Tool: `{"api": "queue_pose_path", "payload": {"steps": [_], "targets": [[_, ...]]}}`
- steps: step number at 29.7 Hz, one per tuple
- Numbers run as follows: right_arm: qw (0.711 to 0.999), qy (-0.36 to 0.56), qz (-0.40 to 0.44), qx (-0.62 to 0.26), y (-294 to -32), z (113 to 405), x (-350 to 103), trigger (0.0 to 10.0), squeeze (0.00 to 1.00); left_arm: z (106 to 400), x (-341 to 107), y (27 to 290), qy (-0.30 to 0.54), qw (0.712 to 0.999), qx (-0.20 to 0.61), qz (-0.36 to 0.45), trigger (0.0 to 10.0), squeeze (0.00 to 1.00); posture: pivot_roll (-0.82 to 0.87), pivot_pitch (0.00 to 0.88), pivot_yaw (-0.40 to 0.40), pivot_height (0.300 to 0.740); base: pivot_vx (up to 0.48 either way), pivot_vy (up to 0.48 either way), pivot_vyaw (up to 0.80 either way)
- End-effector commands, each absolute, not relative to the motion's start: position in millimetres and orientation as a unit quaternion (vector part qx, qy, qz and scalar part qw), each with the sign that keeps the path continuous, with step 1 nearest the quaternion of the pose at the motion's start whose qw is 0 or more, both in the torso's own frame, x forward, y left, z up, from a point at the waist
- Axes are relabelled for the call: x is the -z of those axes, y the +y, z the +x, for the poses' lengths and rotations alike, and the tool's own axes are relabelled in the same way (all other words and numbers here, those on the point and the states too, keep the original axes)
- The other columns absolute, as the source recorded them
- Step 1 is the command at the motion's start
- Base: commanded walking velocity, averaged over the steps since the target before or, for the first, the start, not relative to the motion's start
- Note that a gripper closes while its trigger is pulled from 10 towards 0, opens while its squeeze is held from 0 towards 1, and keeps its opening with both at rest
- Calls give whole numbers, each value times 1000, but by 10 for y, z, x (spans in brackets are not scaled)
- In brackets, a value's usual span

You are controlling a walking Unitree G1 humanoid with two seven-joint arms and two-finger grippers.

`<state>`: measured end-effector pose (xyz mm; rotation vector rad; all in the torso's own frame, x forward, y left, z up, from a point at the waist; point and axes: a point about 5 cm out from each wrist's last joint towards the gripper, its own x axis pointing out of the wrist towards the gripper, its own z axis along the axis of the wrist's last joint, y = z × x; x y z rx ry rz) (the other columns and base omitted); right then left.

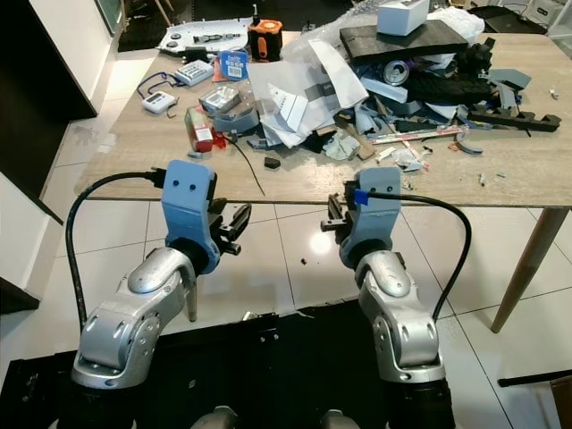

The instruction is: Picking trash to rubbish bin

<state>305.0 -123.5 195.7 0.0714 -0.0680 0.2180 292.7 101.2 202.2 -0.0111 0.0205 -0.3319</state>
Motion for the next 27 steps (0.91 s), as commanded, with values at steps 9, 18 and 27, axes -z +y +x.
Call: {"api": "queue_pose_path", "payload": {"steps": [9,18,27], "targets": [[994,-40,36,-98,-1277,3072,-1998,10000,0,2931,-2054,977,6,983,180,-42,10000,0,33,182,49,740,152,0,0],[993,-53,37,-94,-1315,3106,-2066,10000,0,2941,-2074,979,1,983,178,-47,10000,0,33,181,52,740,310,0,0],[993,-54,38,-95,-1315,3108,-2066,10000,0,2943,-2079,980,0,983,178,-48,10000,0,34,181,49,740,370,0,0]]}}
